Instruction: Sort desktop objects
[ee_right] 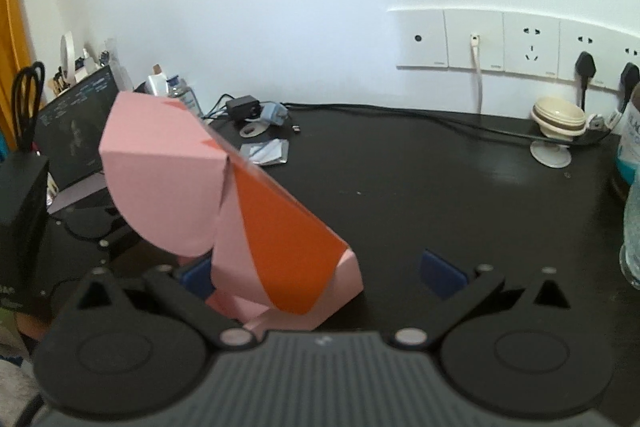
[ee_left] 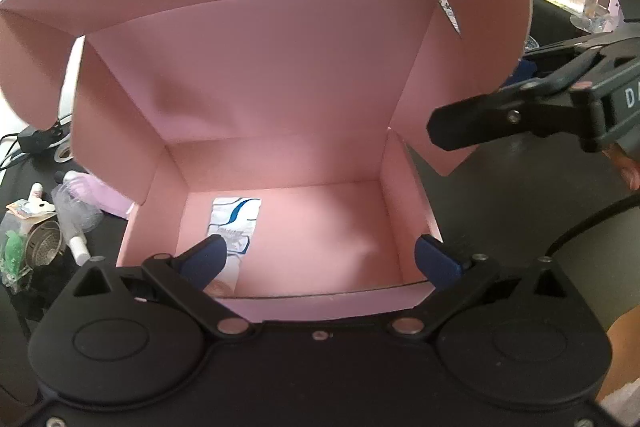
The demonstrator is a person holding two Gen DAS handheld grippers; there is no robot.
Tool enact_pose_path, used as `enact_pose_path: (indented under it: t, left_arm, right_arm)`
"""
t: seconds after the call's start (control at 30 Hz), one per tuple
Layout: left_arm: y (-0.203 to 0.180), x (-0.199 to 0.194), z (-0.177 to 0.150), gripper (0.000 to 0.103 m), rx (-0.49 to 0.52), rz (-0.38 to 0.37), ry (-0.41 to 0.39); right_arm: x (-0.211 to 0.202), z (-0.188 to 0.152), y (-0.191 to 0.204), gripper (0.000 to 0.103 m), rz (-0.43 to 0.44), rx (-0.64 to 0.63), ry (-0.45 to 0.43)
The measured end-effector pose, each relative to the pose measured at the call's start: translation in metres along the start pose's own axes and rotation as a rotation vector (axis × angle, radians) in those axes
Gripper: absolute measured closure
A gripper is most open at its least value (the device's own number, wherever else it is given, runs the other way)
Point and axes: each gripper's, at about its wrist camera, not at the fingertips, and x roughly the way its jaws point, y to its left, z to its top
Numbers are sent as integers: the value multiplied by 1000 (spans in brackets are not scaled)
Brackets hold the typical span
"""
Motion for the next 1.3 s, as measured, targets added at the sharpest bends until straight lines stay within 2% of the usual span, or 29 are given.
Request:
enact_pose_path:
  t: [0.2, 0.43, 0.57, 0.7, 0.87, 1.13, 1.3]
  left_arm:
    - [2, -18, -1, 1, -4, -21, -37]
    - [35, -45, 5, 1, -40, 17, -145]
    - [48, -59, 12, 1, -64, -7, -203]
    - [51, -61, 9, 1, -17, -31, -225]
    - [54, -49, -9, 1, 36, -51, -174]
    - [68, -21, -35, 1, 4, -69, -44]
    - [60, -17, -40, 0, 28, -78, -24]
  right_arm:
    - [6, 3, -10, 1, -16, 15, -5]
    - [7, 4, -8, 1, -7, 4, -2]
    - [11, 5, 0, 1, 5, -10, 3]
    - [13, 6, 6, 1, 7, -11, 4]
    - [13, 7, 6, 1, -10, 8, -10]
    - [13, 4, 3, 1, -55, 44, -12]
    - [18, 4, -1, 1, -89, 47, -3]
